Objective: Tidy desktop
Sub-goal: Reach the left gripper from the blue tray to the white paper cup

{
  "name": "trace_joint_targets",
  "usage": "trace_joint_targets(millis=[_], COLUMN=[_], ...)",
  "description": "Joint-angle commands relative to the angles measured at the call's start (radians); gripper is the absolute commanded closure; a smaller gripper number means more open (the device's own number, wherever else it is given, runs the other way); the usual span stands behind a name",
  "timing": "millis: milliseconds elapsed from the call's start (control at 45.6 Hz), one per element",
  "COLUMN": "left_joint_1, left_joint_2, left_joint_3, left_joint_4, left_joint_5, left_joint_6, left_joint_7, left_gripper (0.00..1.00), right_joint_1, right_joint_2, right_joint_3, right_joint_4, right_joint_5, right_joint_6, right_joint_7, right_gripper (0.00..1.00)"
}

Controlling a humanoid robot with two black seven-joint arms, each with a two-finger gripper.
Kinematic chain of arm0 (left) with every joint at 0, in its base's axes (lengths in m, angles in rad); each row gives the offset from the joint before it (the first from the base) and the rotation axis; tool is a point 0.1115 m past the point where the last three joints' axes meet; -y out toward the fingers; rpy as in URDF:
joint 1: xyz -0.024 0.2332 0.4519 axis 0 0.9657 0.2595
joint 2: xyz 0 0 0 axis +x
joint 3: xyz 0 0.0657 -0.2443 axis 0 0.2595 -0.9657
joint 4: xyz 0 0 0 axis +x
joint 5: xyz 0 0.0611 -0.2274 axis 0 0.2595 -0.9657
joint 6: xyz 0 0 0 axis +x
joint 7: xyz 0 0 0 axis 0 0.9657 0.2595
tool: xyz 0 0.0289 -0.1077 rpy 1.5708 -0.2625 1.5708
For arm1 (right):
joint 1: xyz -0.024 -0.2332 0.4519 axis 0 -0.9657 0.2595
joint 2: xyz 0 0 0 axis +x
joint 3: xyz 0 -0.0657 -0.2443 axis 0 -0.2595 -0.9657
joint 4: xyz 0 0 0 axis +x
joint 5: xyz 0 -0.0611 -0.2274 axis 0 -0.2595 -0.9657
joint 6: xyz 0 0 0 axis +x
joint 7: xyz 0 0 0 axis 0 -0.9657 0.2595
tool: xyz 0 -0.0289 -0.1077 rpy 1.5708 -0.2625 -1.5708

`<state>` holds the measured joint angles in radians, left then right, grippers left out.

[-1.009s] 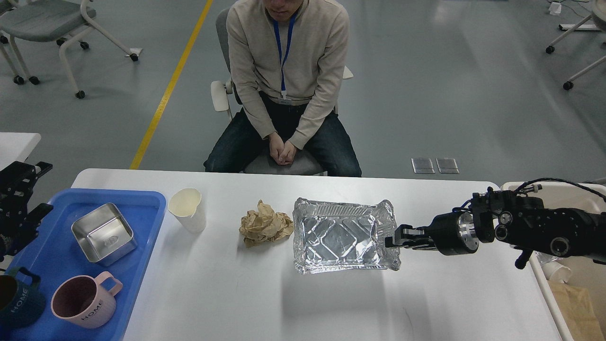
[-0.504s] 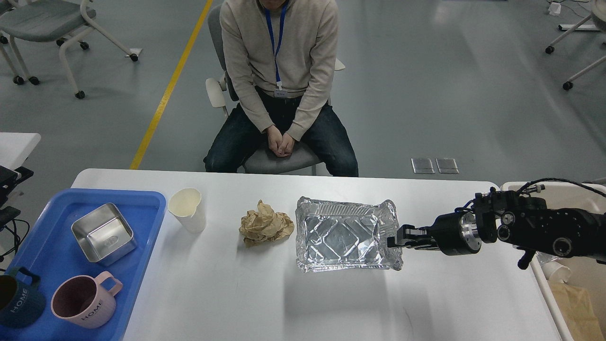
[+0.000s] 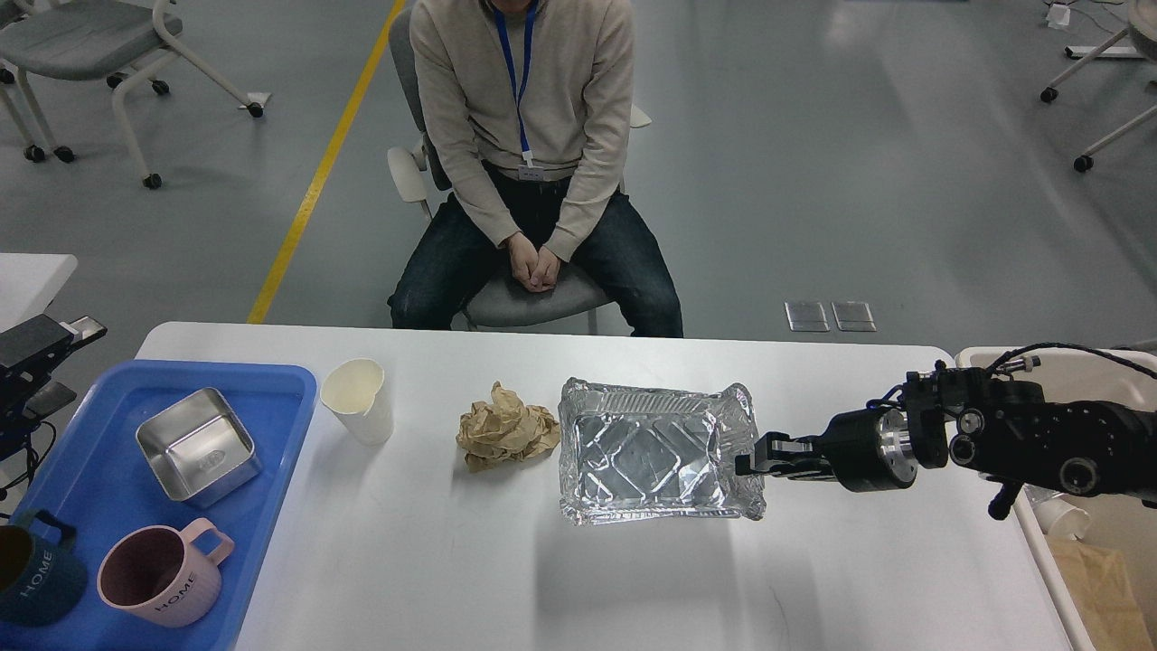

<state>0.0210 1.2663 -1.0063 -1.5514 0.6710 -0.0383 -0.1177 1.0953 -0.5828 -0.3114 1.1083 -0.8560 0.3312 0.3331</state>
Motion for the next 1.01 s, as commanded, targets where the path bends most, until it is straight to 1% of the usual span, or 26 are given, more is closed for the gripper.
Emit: trace_joint_targets(millis=[0,132,219,307,526,614,724,811,921,987], left_joint_1=[-0.061,-0.163,-0.265,-0.357,-0.545,-0.608,-0.662,-0.687,-0.693,-0.693], left_joint_2=[-0.022,-0.068,-0.102,-0.134,-0.238,-0.292,-0.353,-0.393,-0.456,-0.482], left_joint_3=[0.063,0.173,0.270,0.359,0.523,0.589,0.669,0.703,0.723,0.735], left_joint_4=[0.043,0.123,0.192,0.237,0.293,0.335,0.395,0.442,0.488,0.505], left_joint_5=[0.004,0.004,0.004,0.004,0.004,0.002,-0.010,-0.014,-0.014,-0.016], left_joint_6=[-0.046,-0.071,-0.078,-0.089,-0.087,-0.084,-0.084,-0.084,-0.086,-0.083], left_joint_7=[0.016,0.052,0.052,0.049,0.053,0.056,0.059,0.059,0.079,0.086], left_gripper=[0.04,0.04,0.04,0.04,0.04,0.04,0.04,0.04,0.07,0.11], right_joint_1=[0.000,0.000,0.000,0.000,-0.002,-0.003,-0.005,-0.005,-0.005,-0.005], right_joint_2=[0.000,-0.002,-0.014,-0.017,-0.022,-0.022,-0.022,-0.022,-0.020,-0.020], right_joint_3=[-0.001,-0.003,-0.009,-0.012,-0.012,-0.012,-0.012,-0.011,-0.009,-0.009], right_joint_4=[0.008,0.018,0.022,0.031,0.041,0.041,0.039,0.041,0.039,0.039], right_joint_5=[0.000,-0.002,-0.002,-0.002,-0.002,-0.002,-0.002,-0.002,-0.002,-0.002], right_joint_6=[-0.007,-0.012,-0.018,-0.026,-0.031,-0.032,-0.034,-0.034,-0.035,-0.035], right_joint_7=[0.000,0.000,0.000,0.001,0.000,0.001,0.001,0.001,0.001,0.001], right_gripper=[1.00,1.00,1.00,1.00,1.00,1.00,1.00,1.00,1.00,1.00])
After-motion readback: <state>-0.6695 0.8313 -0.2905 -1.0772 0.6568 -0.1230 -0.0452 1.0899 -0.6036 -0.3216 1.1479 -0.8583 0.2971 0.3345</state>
